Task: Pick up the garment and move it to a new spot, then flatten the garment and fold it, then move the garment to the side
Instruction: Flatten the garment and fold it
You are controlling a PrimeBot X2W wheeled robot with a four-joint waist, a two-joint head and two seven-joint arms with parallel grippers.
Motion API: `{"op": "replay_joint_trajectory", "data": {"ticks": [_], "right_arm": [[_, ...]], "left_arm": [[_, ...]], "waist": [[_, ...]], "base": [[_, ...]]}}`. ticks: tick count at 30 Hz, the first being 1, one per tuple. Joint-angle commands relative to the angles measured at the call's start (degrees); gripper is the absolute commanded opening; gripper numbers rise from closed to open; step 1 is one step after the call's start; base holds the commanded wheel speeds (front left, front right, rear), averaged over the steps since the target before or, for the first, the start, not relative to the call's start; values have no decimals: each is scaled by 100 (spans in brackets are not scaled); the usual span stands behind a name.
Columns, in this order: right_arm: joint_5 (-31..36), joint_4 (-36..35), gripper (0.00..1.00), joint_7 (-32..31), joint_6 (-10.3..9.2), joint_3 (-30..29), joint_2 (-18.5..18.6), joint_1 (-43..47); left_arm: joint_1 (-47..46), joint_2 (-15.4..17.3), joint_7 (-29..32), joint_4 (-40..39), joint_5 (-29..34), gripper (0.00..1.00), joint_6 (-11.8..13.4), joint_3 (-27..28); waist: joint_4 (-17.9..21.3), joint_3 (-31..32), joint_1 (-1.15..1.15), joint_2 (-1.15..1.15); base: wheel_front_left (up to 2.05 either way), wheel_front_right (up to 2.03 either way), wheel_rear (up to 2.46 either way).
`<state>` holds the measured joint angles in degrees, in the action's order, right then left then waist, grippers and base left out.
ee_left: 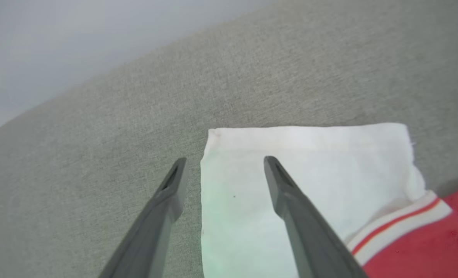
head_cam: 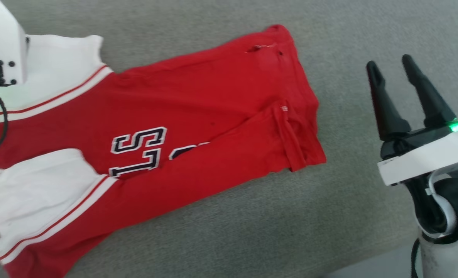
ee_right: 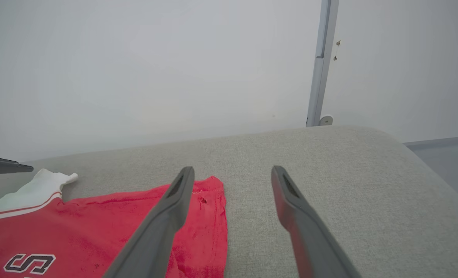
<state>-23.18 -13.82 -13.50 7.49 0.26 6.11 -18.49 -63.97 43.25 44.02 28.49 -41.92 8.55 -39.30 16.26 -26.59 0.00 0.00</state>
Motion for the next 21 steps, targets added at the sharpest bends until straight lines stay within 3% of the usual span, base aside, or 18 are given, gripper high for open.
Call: {"op": "replay_joint_trajectory", "data": {"ticks": [1,10,11,12,21], "right_arm": [[-46,51,100,70,0,61,2,-69],[-279,295,100,-83,0,549,435,-445],[-280,370,100,-156,0,571,504,-533],[-311,454,100,-253,0,620,568,-630],[-705,1781,100,-1336,0,1318,1088,-2126]], "left_arm": [[-100,-26,-13,213,56,100,-42,-26],[-139,-377,397,1583,-77,100,82,-138],[-75,-454,615,1716,-181,88,70,-146],[-38,-556,809,1812,-270,0,86,-150],[-438,-1015,1143,1869,-240,0,105,-292]], "waist": [[190,-174,0,0],[319,-429,0,0],[305,-450,0,0],[280,-471,0,0],[-81,-665,0,0]], "base": [[0,0,0],[0,0,0],[0,0,0],[0,0,0],[0,0,0]]}}
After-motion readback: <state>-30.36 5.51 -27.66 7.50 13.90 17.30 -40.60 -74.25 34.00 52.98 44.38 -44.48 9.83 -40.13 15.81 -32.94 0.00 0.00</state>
